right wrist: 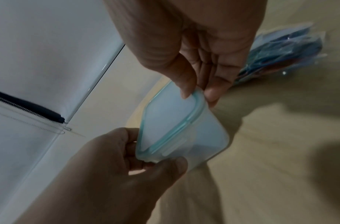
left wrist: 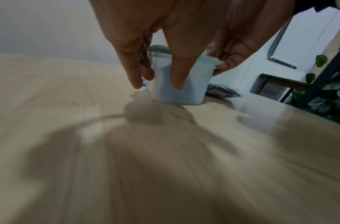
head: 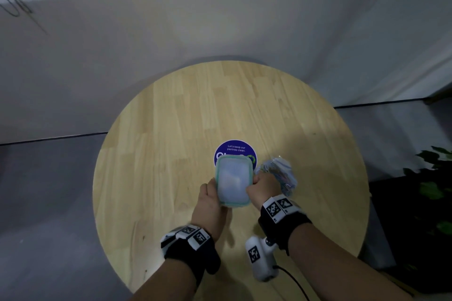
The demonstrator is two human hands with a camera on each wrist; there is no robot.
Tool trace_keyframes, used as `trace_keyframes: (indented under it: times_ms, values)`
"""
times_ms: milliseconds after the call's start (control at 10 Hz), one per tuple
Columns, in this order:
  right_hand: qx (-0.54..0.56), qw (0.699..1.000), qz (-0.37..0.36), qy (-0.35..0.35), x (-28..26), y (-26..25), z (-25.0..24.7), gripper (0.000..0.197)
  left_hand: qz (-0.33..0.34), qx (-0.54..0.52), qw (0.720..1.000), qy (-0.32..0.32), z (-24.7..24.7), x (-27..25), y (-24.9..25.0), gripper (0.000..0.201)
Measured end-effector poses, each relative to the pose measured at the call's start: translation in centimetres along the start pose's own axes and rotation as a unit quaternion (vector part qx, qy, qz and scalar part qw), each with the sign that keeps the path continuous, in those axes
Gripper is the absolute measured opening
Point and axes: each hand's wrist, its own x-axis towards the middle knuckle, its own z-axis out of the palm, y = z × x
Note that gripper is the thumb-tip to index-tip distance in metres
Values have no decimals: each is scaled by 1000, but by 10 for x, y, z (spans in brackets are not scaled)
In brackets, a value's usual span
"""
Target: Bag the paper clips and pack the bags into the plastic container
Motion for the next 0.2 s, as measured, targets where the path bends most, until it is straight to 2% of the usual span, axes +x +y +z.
trace_keyframes:
  times_ms: [100, 200]
  values:
    - [-31, 999, -35, -18, 12, -4, -6, 29, -35, -39, 999, 10, -1, 9, 2, 61]
    - [-34, 997, -71, -10, 14, 0, -14, 22, -52, -14, 998, -25, -4, 9, 1, 83]
